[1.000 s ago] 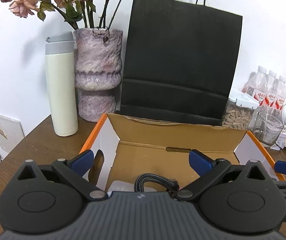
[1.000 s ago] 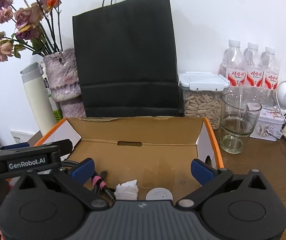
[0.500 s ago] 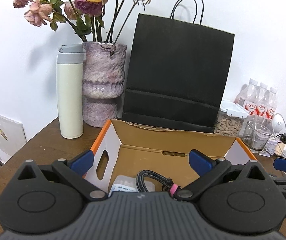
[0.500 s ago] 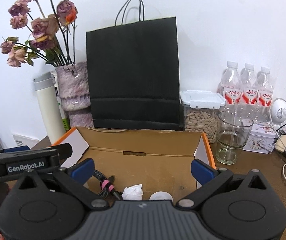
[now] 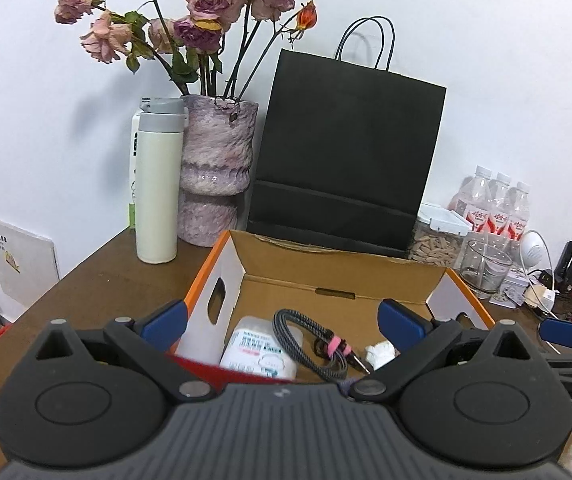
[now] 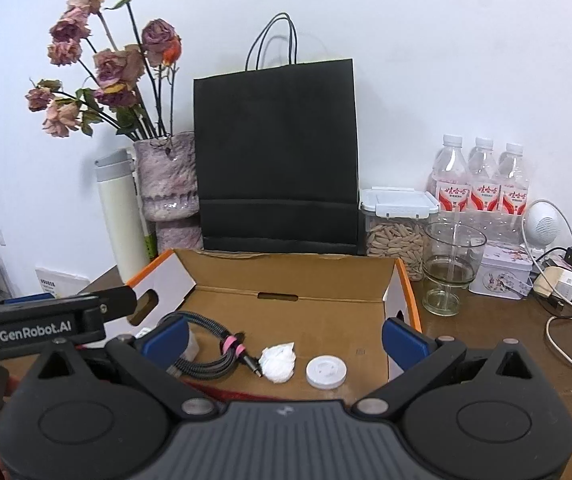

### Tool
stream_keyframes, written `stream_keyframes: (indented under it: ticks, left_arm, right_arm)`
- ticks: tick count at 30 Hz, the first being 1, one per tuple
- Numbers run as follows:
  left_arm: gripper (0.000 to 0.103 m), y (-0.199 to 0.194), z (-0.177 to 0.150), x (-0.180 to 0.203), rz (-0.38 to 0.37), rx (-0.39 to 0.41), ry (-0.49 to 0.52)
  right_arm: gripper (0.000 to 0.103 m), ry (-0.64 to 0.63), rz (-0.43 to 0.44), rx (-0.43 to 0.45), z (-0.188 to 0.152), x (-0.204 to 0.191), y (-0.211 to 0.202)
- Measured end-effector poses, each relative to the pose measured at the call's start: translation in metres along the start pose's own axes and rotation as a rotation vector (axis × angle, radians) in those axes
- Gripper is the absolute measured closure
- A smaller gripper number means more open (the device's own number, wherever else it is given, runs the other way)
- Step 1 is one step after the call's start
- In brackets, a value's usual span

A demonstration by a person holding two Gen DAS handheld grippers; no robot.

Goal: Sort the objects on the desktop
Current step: 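Withdraw both grippers from the box back over the table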

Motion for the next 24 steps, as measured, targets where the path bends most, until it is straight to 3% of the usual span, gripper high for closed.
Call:
stream_keyframes:
  ticks: [13,24]
  left_arm:
    - [0.000,-0.057,-0.020,0.004,0.013,0.023,0.041]
    - [0.000,-0.096,-0.046,0.007,-0.022,0.024,0.077]
  right_arm:
    - [0.000,-0.013,0.013,0.044,-0.023,-0.011,-0.061]
    - [0.000,-0.036,0.023,0.058,-0.057,-0.018,-0.107]
Point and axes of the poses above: each gripper's, at about its wrist camera, not at the fingertips, and y roughly the way its jaws point, x to its right, z to its top, the point moved 8 cm from there along y, roughly the way its jaws point, and after that the axes turned 6 degrees about -z, right-handed, at the moved point
